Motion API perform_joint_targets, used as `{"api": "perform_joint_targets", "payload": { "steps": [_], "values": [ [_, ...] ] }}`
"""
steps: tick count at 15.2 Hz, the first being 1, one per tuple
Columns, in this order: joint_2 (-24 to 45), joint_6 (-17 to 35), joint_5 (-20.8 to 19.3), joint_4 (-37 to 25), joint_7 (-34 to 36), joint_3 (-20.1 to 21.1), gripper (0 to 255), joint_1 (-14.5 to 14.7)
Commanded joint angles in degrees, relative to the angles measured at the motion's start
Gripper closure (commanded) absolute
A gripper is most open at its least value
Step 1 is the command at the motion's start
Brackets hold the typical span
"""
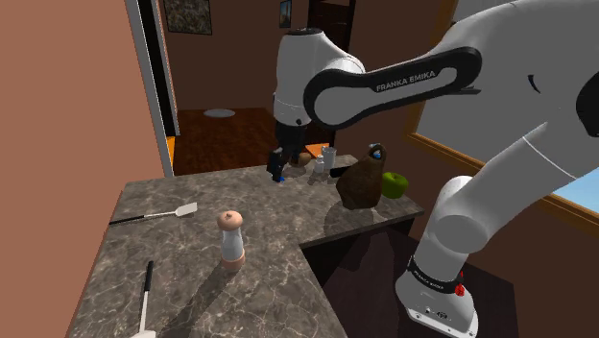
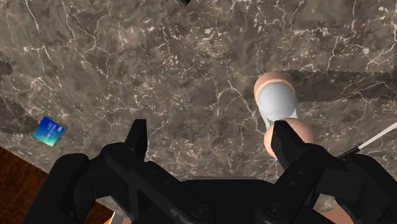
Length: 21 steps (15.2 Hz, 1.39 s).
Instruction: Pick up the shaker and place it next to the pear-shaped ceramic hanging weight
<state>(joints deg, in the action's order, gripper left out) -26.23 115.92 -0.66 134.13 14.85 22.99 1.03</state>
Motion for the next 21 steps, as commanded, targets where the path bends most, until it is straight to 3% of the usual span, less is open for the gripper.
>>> {"api": "perform_joint_targets", "payload": {
  "steps": [1,8,13,21],
  "values": [
    [4.52,2.23,-1.96,-1.83,3.29,2.93,0,-0.60],
    [20.77,6.51,-13.77,-9.16,16.53,11.53,0,-2.27],
    [34.55,5.56,-25.94,-17.09,27.06,13.98,0,0.03],
    [38.88,9.25,-30.33,-16.15,29.93,12.35,0,0.68]
  ]
}}
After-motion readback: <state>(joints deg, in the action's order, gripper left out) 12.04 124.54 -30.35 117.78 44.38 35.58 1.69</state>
